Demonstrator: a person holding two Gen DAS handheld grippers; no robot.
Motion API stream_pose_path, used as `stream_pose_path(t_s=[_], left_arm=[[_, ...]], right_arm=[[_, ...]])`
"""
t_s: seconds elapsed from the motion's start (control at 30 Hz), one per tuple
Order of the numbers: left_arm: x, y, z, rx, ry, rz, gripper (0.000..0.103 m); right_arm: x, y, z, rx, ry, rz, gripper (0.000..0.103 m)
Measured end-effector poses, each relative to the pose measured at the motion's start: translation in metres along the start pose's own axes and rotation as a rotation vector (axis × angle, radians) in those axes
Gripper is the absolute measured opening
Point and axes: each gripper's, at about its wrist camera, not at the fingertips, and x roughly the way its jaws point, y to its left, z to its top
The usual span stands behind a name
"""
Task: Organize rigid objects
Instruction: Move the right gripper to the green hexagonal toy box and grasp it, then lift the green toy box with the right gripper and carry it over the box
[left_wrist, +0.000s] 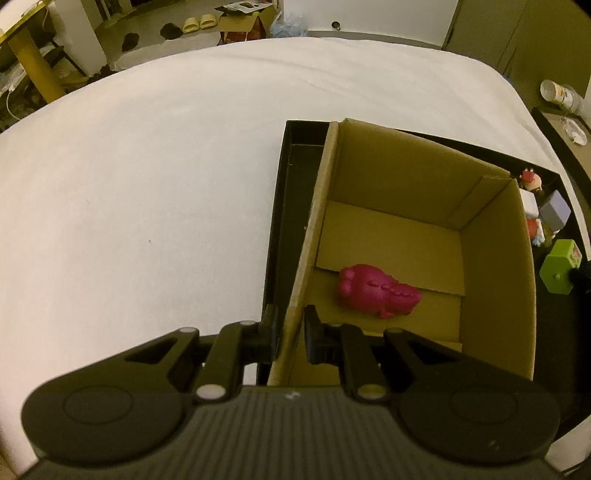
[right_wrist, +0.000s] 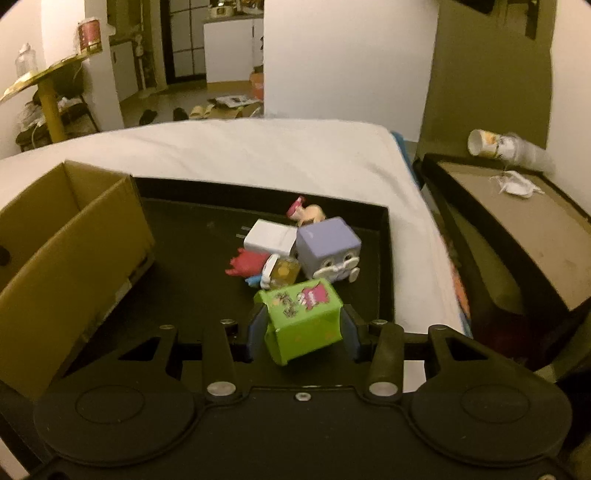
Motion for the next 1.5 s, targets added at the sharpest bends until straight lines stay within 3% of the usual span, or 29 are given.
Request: stream_pose_path(t_s=[0.13,0.47,0.6,0.73,0.9,1.0,1.07,1.13,1.5], left_arm=[[-0.001,0.001,-0.003,0.010,-0.017,-0.008,0.012],[-0.004,0.005,-0.007,0.019,-0.032,-0.028,0.011],[-0.005,0.007,-0.008,0.018,-0.034,-0.039,0.011],[-0.007,0.007,-0.008,0.020,-0.036,-0.045,0.010],[-0.007,0.007,-0.009,0.019,-0.040,-0.050,0.010],[-0.007,0.007,-0.010,0.023,-0.041,-0.054,0.010],[-0.007,0.008,-0.010,0.023,-0.042,-0.059,0.010],[-0.006,0.008,-0.010,0.025,-0.043,-0.061,0.010],[-0.005,0.013,-0.011,0.012,-0.044,-0.076,0.010]], right_arm=[[0.004,0.002,-0.001,-0.028,0.000,0.023,0.059],[0.030,-0.001,0.000,-0.015,0.077,0.032,0.059],[0.030,-0.001,0.002,-0.026,0.084,0.036,0.051],[0.022,-0.004,0.003,-0.013,0.080,0.037,0.037],[0.013,-0.002,0.006,-0.024,0.075,0.052,0.036],[0.013,-0.003,0.007,-0.028,0.083,0.062,0.039],[0.011,-0.004,0.009,-0.026,0.079,0.058,0.059],[0.009,-0.006,0.010,-0.016,0.055,0.056,0.069],[0.026,-0.003,0.023,0.107,0.069,0.027,0.071]])
